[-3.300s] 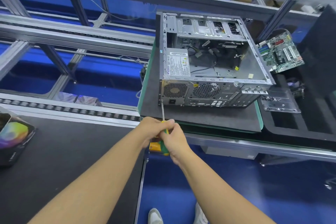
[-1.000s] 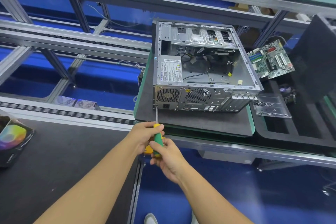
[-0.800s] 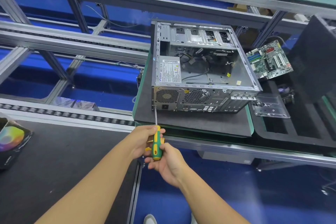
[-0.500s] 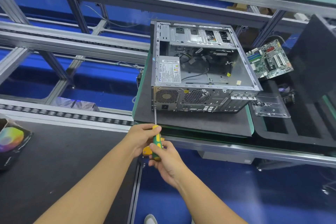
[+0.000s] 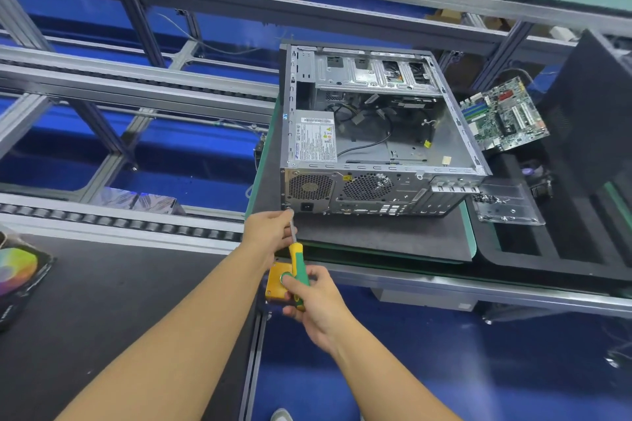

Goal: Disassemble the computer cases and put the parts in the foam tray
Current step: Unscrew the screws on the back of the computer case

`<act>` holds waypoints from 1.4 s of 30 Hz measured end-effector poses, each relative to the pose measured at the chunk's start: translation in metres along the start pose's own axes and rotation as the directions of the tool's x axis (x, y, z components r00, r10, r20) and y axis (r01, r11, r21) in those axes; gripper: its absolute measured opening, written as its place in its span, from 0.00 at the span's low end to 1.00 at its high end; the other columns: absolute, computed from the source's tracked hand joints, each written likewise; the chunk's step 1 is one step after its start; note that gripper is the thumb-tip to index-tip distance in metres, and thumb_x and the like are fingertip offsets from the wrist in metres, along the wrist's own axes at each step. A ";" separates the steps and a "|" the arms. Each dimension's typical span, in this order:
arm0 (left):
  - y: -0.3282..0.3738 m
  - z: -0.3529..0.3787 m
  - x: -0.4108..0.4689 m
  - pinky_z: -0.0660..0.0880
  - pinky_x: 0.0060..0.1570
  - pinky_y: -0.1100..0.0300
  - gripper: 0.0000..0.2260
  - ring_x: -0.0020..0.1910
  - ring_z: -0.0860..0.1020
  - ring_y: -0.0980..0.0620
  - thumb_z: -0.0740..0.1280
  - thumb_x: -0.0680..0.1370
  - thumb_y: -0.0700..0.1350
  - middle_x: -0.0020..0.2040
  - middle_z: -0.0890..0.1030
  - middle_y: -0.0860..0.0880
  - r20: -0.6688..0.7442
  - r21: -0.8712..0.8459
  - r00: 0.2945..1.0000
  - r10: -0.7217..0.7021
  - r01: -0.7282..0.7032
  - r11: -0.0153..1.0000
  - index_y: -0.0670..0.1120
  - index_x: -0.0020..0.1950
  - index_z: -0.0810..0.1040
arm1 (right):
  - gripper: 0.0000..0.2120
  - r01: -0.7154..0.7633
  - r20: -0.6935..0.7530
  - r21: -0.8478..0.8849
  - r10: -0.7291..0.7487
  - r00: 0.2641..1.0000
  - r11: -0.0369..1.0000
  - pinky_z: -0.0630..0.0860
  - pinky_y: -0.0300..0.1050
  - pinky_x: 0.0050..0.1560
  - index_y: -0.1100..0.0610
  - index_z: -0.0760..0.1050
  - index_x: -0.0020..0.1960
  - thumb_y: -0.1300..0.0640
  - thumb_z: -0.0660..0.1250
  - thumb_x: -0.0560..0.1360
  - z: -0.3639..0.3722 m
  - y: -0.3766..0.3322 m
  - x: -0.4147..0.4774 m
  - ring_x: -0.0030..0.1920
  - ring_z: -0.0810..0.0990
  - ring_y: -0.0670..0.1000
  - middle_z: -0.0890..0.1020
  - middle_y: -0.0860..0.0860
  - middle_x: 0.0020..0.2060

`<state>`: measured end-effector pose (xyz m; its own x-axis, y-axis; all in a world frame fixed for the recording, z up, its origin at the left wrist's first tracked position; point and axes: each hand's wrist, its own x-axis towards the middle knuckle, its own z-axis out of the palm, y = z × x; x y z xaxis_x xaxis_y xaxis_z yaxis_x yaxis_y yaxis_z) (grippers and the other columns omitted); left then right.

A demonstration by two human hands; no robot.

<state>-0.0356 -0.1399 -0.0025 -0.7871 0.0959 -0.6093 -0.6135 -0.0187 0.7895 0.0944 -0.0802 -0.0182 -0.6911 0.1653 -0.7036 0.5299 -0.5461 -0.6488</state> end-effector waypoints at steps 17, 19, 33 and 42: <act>-0.015 0.010 0.015 0.76 0.35 0.57 0.09 0.35 0.77 0.49 0.57 0.81 0.39 0.37 0.77 0.45 -0.047 -0.091 0.999 -0.021 0.017 0.996 0.42 0.43 0.75 | 0.06 0.087 0.077 -0.313 -0.066 0.995 0.946 0.59 0.39 0.26 0.50 0.70 0.46 0.55 0.64 0.70 -0.052 -0.020 -0.010 0.26 0.66 0.48 0.75 0.52 0.39; -0.017 0.013 0.005 0.67 0.25 0.60 0.11 0.26 0.68 0.52 0.55 0.80 0.41 0.29 0.69 0.50 -0.018 -0.058 0.997 -0.077 0.076 0.995 0.46 0.38 0.70 | 0.04 0.182 0.181 -0.213 -0.144 0.973 0.960 0.58 0.39 0.26 0.48 0.73 0.45 0.52 0.67 0.72 -0.070 -0.031 -0.019 0.26 0.64 0.48 0.75 0.51 0.37; -0.022 0.295 -0.083 0.74 0.28 0.64 0.08 0.22 0.75 0.57 0.66 0.77 0.37 0.29 0.80 0.45 0.653 0.466 0.758 -0.016 -0.384 0.797 0.38 0.39 0.81 | 0.19 0.489 0.025 0.290 -0.517 0.855 0.823 0.71 0.45 0.29 0.57 0.76 0.56 0.46 0.72 0.71 -0.259 -0.174 -0.090 0.33 0.75 0.53 0.78 0.55 0.38; -0.027 0.420 -0.027 0.76 0.47 0.59 0.10 0.45 0.81 0.47 0.65 0.77 0.34 0.48 0.85 0.45 0.516 0.688 0.801 0.302 -0.598 0.411 0.44 0.48 0.85 | 0.17 0.518 -0.107 0.152 -0.507 0.855 0.842 0.72 0.47 0.33 0.56 0.77 0.53 0.44 0.73 0.73 -0.371 -0.190 -0.103 0.37 0.75 0.53 0.77 0.56 0.41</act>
<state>0.0291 0.2756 0.0234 -0.7828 0.5851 -0.2117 0.2628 0.6193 0.7399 0.2470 0.3116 0.0701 -0.8071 0.5063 -0.3037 0.0129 -0.4992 -0.8664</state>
